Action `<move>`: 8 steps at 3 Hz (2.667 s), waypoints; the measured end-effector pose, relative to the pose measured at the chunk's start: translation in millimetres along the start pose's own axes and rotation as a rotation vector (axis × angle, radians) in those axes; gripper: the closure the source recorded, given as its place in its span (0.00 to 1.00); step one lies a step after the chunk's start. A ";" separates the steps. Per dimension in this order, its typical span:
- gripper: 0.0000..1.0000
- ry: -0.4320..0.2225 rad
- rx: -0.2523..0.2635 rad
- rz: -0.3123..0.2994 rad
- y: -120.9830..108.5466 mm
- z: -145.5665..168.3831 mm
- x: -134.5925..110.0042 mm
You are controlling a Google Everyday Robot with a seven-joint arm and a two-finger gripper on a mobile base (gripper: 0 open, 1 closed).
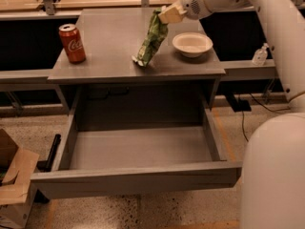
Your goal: Place green jalapeno chip bag into top drawer
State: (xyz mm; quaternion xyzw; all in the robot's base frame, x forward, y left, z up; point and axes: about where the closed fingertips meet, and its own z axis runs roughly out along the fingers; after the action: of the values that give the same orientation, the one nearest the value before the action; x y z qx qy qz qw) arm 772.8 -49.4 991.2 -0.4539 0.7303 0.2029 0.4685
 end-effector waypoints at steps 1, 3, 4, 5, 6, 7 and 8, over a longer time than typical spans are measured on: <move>1.00 -0.002 -0.032 0.058 34.3 -14.1 8.0; 1.00 -0.122 -0.032 0.229 118.7 -68.3 -2.2; 1.00 -0.115 -0.052 0.345 168.0 -69.0 20.1; 1.00 -0.002 -0.081 0.445 217.0 -44.0 71.4; 1.00 0.141 -0.097 0.555 262.3 -14.3 144.3; 0.78 0.271 -0.087 0.674 303.7 19.4 237.1; 0.56 0.219 -0.011 0.716 287.8 33.7 250.5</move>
Offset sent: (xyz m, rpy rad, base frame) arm -0.1949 0.0478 -0.0979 0.1784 0.3401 -0.0204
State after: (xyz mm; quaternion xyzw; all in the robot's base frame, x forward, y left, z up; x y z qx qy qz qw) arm 506.8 2.0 720.5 -0.1915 0.8875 0.3079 0.2843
